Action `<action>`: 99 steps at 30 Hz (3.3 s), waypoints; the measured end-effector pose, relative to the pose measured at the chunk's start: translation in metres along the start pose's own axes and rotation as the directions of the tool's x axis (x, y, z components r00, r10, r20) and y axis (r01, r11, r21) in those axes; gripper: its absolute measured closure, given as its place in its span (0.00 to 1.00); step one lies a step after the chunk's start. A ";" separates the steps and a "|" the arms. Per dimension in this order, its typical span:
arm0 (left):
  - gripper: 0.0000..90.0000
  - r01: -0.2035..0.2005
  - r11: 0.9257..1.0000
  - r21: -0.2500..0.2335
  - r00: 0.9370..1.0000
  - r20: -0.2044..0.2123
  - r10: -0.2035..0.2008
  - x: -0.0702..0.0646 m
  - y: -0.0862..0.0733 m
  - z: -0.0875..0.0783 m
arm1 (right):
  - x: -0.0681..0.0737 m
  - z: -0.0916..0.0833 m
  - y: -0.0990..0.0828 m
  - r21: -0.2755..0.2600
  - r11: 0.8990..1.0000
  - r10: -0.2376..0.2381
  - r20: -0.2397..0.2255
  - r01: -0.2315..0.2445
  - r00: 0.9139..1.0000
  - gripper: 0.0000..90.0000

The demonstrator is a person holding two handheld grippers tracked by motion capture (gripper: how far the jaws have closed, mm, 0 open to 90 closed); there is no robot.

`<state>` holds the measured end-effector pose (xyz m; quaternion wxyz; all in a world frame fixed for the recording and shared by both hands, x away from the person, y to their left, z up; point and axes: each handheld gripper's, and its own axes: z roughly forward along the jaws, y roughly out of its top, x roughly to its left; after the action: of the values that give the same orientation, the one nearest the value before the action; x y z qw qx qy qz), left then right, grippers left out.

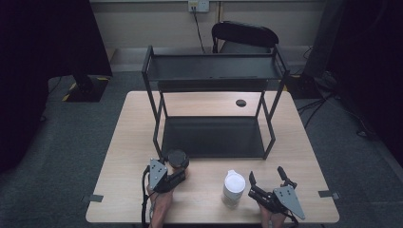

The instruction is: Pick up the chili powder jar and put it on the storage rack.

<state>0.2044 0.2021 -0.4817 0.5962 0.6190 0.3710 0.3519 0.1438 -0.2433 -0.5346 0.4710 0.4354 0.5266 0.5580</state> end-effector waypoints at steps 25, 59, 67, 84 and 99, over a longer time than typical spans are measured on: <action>0.39 -0.013 0.995 -0.104 0.998 0.056 0.019 0.015 0.063 -0.021 | 0.000 0.000 0.000 0.000 1.000 0.000 0.000 0.000 1.000 0.02; 0.39 -0.009 0.980 -0.200 0.995 0.092 0.028 0.048 0.204 -0.005 | 0.000 0.000 0.000 0.000 1.000 0.000 -0.002 0.000 1.000 0.02; 0.39 -0.062 0.978 -0.199 0.994 0.073 0.078 0.042 0.233 0.007 | 0.000 0.000 0.000 0.002 1.000 0.001 -0.001 -0.001 1.000 0.02; 0.39 -0.059 0.977 -0.205 0.996 0.051 0.071 0.034 0.284 0.070 | -0.001 0.000 0.000 0.000 1.000 0.000 -0.004 0.000 1.000 0.02; 0.39 -0.035 0.989 -0.142 0.999 -0.006 0.035 0.035 0.292 0.125 | -0.001 0.000 0.000 0.000 1.000 0.000 -0.005 0.000 1.000 0.02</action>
<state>0.3427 0.1688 -0.1957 0.6320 0.5806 0.3350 0.3889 0.1439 -0.2442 -0.5346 0.4697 0.4341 0.5276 0.5591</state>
